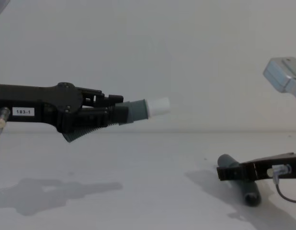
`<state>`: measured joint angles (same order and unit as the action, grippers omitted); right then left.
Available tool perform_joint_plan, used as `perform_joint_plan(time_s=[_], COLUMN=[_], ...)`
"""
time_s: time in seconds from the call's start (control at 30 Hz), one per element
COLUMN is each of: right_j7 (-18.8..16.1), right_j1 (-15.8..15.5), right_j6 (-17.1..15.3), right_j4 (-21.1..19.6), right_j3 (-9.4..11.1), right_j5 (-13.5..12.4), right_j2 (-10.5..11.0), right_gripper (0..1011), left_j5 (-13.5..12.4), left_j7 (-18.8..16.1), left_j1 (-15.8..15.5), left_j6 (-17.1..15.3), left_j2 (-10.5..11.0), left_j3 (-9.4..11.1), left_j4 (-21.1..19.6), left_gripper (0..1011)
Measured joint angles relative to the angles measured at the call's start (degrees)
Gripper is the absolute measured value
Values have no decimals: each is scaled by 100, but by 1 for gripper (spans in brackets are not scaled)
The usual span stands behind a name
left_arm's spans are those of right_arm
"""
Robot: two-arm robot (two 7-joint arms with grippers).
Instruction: Use both hands to pick up one end of the pipe from the table, align the ends, and insert them.
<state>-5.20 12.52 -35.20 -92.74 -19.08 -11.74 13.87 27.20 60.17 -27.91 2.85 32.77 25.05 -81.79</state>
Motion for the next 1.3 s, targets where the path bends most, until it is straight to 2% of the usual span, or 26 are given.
perform_joint_plan(time_s=[0.73, 0.9, 1.13, 1.17, 1.3], right_j7=[-64, -77, -75, -75, -73], right_j1=[199, 229, 254, 254, 265], right_j6=[40, 61, 66, 66, 58], right_j4=[412, 477, 540, 540, 561], right_j3=[8, 2, 18, 18, 36], right_j5=[135, 172, 213, 213, 232], right_j2=[-115, -132, -163, -163, -183], right_gripper=[991, 880, 648, 648, 490], left_j5=[0, 0, 0, 0, 0], left_j7=[0, 0, 0, 0, 0], left_j1=[0, 0, 0, 0, 0], left_j6=[0, 0, 0, 0, 0], left_j2=[0, 0, 0, 0, 0], left_j3=[0, 0, 0, 0, 0], left_j4=[0, 0, 0, 0, 0], left_gripper=[341, 341, 341, 341, 341])
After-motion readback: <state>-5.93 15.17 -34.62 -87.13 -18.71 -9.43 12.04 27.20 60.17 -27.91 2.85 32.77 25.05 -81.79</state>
